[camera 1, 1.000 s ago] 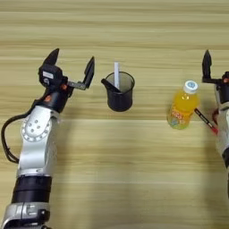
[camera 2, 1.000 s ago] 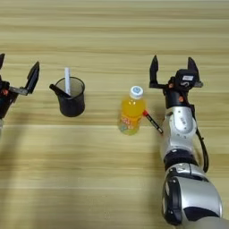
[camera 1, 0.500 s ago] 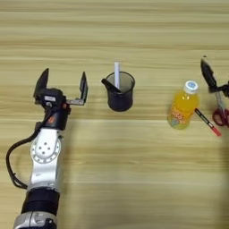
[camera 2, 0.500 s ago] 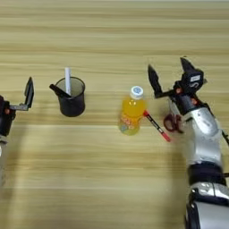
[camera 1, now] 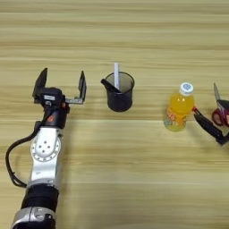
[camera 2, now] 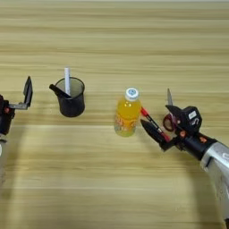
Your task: Move the objects on the table
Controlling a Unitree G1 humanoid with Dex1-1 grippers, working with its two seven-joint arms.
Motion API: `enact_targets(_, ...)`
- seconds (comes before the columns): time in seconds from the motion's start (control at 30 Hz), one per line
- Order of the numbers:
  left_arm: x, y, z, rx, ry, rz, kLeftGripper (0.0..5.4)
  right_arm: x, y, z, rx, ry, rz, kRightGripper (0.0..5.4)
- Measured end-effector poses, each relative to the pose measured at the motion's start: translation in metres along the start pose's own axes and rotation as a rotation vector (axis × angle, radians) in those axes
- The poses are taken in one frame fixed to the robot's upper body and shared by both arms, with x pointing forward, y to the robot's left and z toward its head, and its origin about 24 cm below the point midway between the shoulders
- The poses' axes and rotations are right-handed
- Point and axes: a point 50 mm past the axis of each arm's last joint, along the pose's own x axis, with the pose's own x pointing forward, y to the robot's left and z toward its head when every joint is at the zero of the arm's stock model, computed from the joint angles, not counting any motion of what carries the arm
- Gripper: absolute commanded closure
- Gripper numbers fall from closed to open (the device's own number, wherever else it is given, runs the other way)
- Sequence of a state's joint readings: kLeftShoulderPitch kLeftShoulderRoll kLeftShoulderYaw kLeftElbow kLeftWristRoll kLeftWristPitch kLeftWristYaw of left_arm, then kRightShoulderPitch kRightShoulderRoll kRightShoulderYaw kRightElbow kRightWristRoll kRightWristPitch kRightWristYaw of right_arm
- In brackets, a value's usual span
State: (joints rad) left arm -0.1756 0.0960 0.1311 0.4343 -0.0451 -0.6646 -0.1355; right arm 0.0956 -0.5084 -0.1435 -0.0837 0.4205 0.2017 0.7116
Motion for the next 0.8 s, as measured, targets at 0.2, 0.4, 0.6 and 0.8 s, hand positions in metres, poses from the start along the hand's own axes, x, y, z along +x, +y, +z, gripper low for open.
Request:
enact_targets(0.2,0.002,0.0,-0.001,0.0,0.005,-0.002,0.03,-0.01,0.005,-0.015,0.026,0.111,-0.055,0.0)
enact_targets(0.4,0.002,0.0,-0.001,0.001,0.0,-0.003,0.03,-0.011,0.002,-0.02,0.011,0.158,-0.106,0.0)
enact_targets(0.6,0.002,0.0,-0.001,0.001,-0.001,-0.003,0.03,-0.013,-0.001,-0.027,0.022,0.213,-0.138,0.0)
enact_targets(0.8,0.002,0.0,-0.001,0.002,-0.007,-0.003,0.03,-0.015,-0.002,-0.038,0.103,0.283,-0.167,0.0)
